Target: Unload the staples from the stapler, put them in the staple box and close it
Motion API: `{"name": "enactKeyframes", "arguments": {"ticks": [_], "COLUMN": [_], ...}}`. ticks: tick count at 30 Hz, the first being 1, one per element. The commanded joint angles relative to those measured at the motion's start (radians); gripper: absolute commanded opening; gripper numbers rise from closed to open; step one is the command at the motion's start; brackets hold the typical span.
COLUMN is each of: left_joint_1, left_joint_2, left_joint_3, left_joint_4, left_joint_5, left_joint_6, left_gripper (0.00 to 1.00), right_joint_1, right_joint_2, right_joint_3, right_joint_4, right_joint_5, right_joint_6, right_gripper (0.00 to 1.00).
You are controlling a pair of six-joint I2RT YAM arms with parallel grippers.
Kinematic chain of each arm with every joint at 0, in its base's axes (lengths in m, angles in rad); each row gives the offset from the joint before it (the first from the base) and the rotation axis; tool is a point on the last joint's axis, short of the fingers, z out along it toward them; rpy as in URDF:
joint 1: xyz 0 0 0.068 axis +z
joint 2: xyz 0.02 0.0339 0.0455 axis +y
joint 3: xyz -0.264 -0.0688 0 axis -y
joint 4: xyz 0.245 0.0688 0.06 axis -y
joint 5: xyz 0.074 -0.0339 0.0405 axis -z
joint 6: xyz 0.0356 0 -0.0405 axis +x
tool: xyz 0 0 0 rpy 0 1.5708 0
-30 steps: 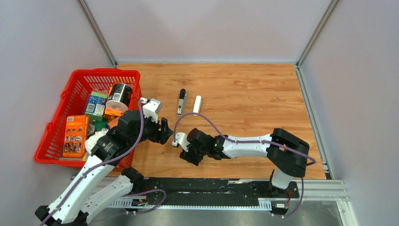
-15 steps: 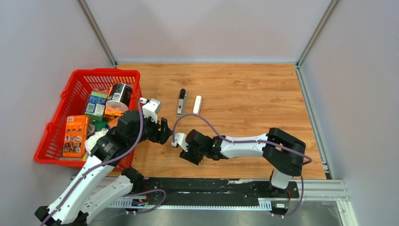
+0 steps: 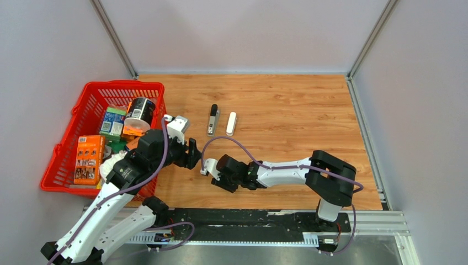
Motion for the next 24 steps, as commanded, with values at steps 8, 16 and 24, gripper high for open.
{"name": "enactKeyframes", "arguments": {"ticks": [8,16,24], "left_joint_1": [-0.002,-0.002,-0.004], "left_joint_2": [-0.007,-0.006,-0.01], "left_joint_3": [-0.003,-0.003,-0.004], "left_joint_4": [0.02,0.02,0.023], "left_joint_5": [-0.004,-0.003,-0.001], "left_joint_6": [0.014,0.016,0.014], "left_gripper": [0.73,0.73,0.73], "right_joint_1": [0.013,0.011,0.007], "right_joint_2": [0.005,-0.018,-0.119], "right_joint_3": [0.019,0.022,0.009], "right_joint_4": [-0.026,-0.03,-0.096], "right_joint_5": [0.05,0.097,0.194], "right_joint_6": [0.004,0.043,0.107], "right_gripper": [0.21,0.11,0.11]}}
